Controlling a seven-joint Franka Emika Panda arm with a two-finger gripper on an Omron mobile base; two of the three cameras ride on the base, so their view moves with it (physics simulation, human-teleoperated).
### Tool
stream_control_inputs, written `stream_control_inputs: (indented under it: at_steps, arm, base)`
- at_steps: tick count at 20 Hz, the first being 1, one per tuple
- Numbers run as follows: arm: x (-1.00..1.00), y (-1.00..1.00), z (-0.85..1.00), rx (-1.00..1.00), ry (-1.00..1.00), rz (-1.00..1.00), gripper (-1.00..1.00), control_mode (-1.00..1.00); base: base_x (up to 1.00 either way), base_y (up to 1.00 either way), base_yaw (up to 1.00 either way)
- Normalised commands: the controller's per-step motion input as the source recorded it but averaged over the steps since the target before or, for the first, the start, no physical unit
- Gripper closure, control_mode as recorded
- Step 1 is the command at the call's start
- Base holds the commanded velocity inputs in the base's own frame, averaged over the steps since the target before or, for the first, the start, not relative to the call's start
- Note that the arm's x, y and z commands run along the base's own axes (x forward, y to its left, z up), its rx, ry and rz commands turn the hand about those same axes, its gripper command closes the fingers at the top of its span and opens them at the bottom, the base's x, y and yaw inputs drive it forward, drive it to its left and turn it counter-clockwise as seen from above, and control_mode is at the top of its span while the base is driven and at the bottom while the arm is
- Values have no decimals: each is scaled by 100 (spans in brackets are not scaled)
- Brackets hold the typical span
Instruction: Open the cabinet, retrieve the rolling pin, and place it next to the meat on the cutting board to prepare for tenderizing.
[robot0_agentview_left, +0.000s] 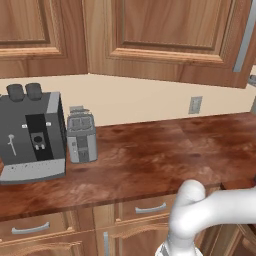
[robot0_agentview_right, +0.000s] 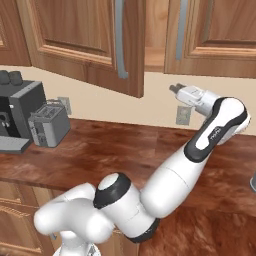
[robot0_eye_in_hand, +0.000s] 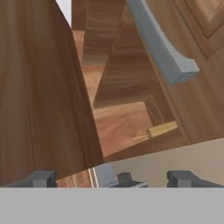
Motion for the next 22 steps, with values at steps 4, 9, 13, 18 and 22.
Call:
stream_control_inputs:
  at_steps: [4,9,13,18,22]
  arm:
    - [1,26,1,-4,7,1,-100,-100]
    - [12,31,0,-1,10,0,-100,-100]
    - [21,31,0,0,12,0,-100,-100]
    - [7,30,0,0,10,0,-100,-100]
    - [-31,36,0,-1,1,7,-100,-100]
  base:
    - [0,0,0]
    - [0,0,0]
    - [0,0,0]
    - [0,0,0]
    - [0,0,0]
